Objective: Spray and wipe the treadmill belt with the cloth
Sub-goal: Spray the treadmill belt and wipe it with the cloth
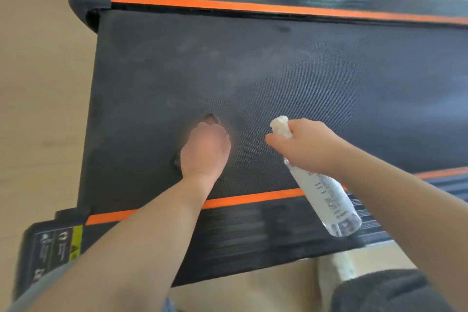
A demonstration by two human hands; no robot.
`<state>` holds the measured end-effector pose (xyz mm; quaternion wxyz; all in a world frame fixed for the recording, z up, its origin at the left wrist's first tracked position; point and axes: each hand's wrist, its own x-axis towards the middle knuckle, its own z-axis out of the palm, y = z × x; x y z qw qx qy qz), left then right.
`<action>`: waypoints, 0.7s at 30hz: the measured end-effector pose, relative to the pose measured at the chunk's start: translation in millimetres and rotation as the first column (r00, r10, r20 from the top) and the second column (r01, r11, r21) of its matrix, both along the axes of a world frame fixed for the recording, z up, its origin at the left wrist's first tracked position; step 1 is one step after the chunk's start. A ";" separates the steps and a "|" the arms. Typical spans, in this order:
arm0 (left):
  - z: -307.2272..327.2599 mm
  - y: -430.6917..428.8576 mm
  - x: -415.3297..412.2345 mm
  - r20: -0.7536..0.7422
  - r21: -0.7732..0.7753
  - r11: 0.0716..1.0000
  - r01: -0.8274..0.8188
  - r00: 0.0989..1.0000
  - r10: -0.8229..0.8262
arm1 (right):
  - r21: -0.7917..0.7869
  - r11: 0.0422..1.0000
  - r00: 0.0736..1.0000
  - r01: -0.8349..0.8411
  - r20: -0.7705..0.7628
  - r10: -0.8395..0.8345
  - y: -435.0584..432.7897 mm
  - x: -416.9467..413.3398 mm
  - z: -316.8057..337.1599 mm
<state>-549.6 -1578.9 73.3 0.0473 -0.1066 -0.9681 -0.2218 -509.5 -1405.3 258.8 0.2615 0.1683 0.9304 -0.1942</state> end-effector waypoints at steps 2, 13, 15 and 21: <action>3.5 -1.3 2.9 -0.050 -0.001 0.999 0.052 0.997 -0.052 | 0.001 0.999 0.999 0.039 -0.034 -0.039 0.0 5.3 10.0; 7.9 -14.7 -6.6 -0.118 -0.107 0.978 0.177 0.975 -0.189 | -0.212 0.975 0.988 0.066 -0.125 -0.094 -42.9 -24.2 -28.7; 13.9 -50.2 -27.4 -0.019 -0.146 0.975 -0.167 0.986 0.166 | -0.271 0.958 0.984 0.089 -0.124 -0.126 -42.2 -27.1 -36.7; 7.2 -20.3 -23.2 -0.072 -0.082 0.982 -0.172 0.984 0.166 | -0.351 0.926 0.964 0.139 -0.168 -0.208 -15.7 -50.0 -49.8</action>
